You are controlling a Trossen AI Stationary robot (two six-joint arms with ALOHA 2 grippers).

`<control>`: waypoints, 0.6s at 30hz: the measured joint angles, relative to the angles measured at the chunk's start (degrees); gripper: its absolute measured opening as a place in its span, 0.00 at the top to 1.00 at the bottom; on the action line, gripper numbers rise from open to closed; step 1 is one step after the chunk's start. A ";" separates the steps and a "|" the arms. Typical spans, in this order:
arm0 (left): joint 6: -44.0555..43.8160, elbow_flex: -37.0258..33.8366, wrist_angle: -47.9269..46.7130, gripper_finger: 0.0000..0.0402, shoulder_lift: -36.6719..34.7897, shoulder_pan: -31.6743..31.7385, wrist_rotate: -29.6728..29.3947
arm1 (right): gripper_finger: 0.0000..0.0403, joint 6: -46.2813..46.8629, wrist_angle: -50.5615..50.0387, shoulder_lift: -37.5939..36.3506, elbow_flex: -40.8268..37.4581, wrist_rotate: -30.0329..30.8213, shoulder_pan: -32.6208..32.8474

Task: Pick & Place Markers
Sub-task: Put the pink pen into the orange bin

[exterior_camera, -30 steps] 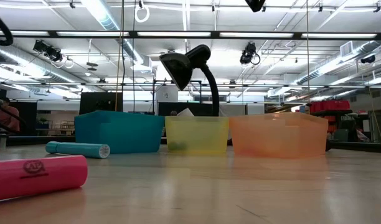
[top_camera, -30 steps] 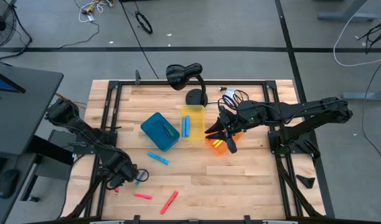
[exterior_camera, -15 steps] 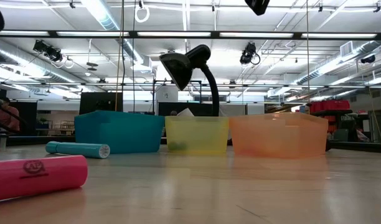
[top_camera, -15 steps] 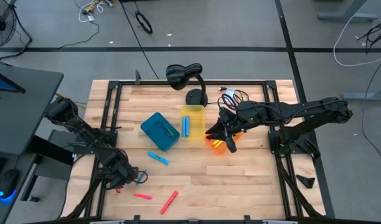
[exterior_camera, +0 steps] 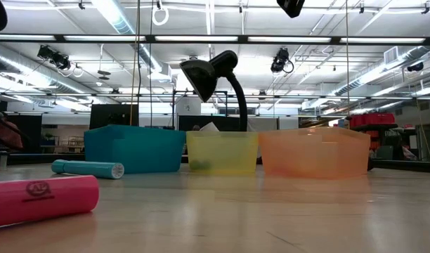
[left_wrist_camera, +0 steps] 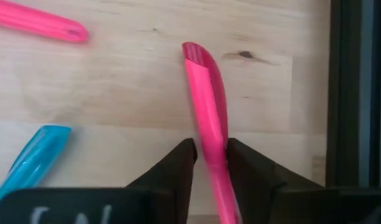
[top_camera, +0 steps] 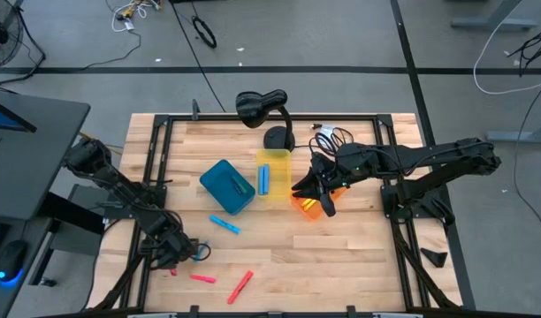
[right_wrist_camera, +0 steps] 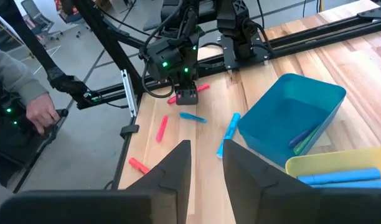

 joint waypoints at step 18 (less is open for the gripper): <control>-2.38 5.29 -5.82 0.89 0.49 -0.06 -6.10 | 0.77 -0.49 1.27 0.00 0.00 0.00 0.00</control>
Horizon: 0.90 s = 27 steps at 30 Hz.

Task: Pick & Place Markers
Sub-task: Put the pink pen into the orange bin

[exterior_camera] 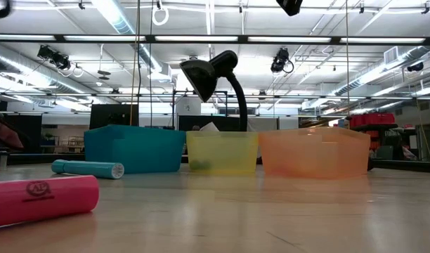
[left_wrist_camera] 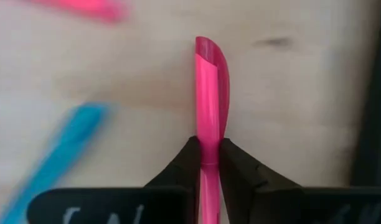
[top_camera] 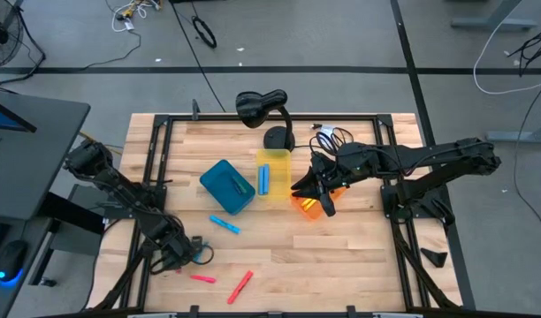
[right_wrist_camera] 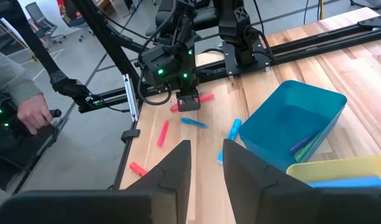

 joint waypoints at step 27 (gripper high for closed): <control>-43.33 26.06 3.35 0.91 -0.33 12.02 -29.93 | 0.77 -16.99 -0.03 0.00 0.00 0.61 0.00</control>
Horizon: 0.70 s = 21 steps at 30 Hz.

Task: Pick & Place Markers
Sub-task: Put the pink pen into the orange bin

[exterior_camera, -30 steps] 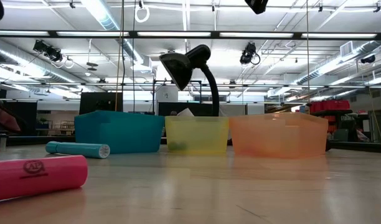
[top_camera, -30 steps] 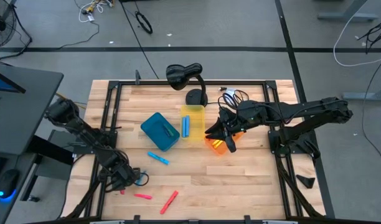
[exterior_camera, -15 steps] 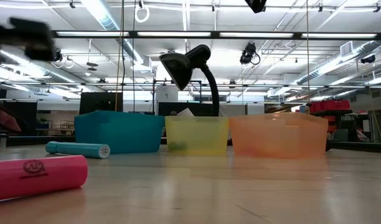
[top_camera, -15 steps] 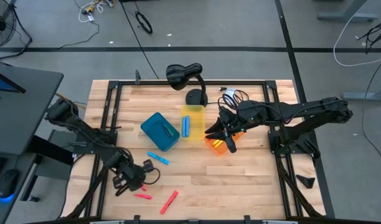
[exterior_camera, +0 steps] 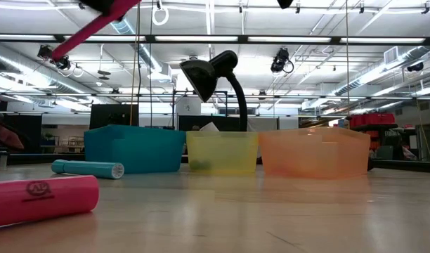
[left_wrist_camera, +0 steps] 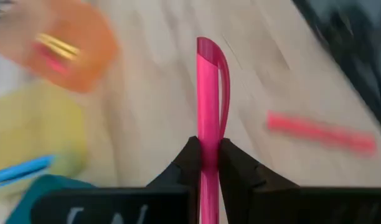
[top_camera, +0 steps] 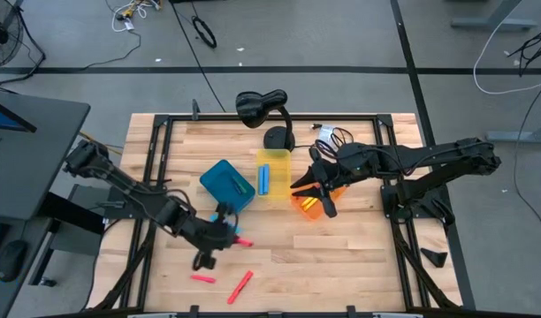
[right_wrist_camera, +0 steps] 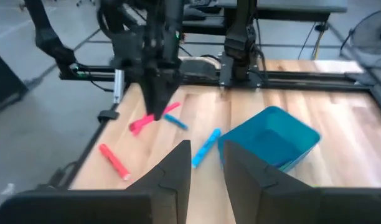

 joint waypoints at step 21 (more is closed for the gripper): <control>-4.69 5.24 33.56 0.91 -0.06 7.74 -27.86 | 0.54 -0.12 0.51 0.00 0.00 6.66 -0.02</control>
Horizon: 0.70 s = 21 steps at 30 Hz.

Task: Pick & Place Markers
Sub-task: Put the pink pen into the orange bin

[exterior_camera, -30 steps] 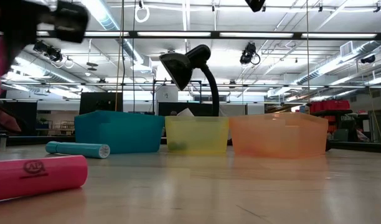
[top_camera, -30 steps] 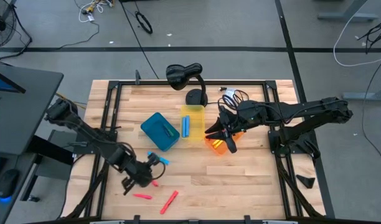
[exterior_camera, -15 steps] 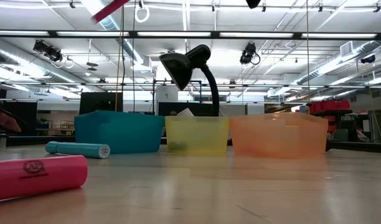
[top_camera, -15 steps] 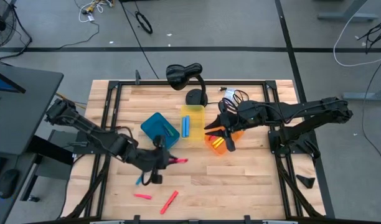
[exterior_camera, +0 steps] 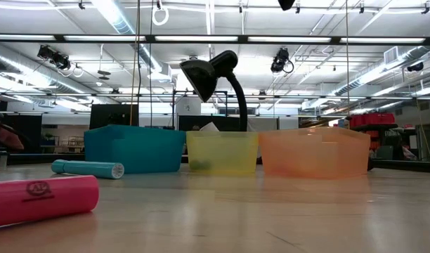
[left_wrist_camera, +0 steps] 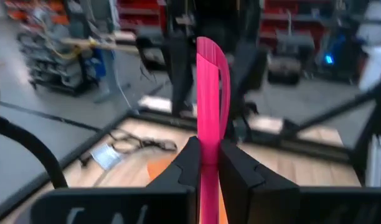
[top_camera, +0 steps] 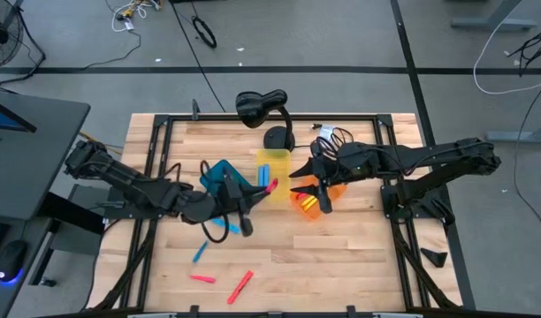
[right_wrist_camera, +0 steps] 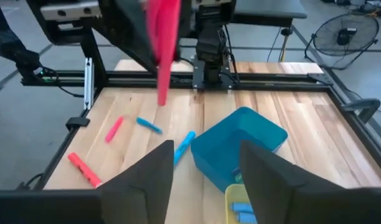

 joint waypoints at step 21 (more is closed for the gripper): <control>7.02 0.03 24.20 0.91 3.65 7.13 5.84 | 0.54 2.19 13.19 -0.02 0.00 -0.25 0.02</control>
